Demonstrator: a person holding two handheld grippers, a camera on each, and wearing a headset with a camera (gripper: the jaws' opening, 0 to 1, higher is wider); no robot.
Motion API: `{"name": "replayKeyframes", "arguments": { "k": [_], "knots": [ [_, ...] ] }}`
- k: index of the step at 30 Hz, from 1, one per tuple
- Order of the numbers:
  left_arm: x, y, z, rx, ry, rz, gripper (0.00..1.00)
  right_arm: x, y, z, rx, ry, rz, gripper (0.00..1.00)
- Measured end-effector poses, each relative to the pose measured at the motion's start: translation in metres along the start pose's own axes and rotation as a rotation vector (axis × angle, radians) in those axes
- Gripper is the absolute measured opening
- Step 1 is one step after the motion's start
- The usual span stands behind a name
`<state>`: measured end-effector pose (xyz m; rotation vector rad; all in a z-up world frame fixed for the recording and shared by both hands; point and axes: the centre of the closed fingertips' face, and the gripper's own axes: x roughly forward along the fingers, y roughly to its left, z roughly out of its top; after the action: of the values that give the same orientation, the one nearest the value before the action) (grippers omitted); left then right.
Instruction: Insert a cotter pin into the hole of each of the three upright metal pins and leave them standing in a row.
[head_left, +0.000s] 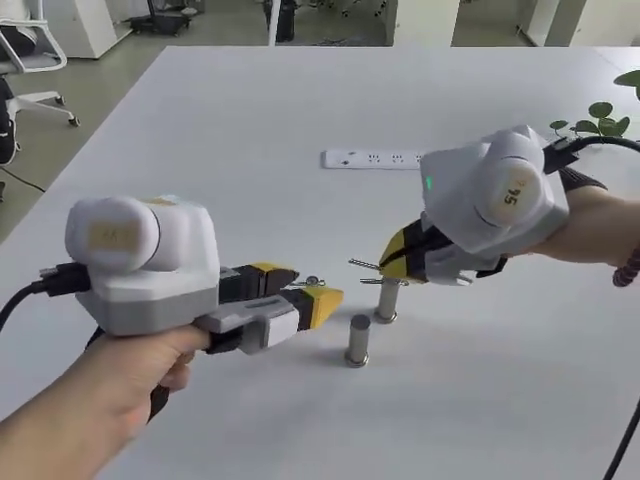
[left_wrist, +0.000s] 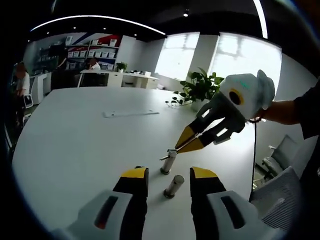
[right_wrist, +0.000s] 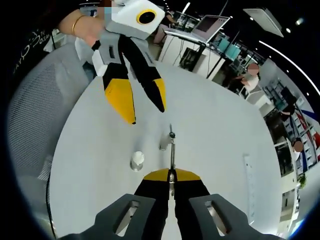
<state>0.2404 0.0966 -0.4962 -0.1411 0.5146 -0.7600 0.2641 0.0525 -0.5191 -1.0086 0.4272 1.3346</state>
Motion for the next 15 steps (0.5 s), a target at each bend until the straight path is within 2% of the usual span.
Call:
{"name": "replayKeyframes", "arguments": {
  "k": [7, 15],
  "knots": [
    [0.007, -0.006, -0.001, -0.029, 0.028, -0.03, 0.25, 0.0, 0.01, 0.01, -0.037, -0.016, 0.016, 0.0],
    [0.011, -0.012, -0.002, -0.067, 0.044, -0.059, 0.16, 0.0, 0.015, 0.016, -0.078, -0.03, 0.023, 0.0]
  ]
}}
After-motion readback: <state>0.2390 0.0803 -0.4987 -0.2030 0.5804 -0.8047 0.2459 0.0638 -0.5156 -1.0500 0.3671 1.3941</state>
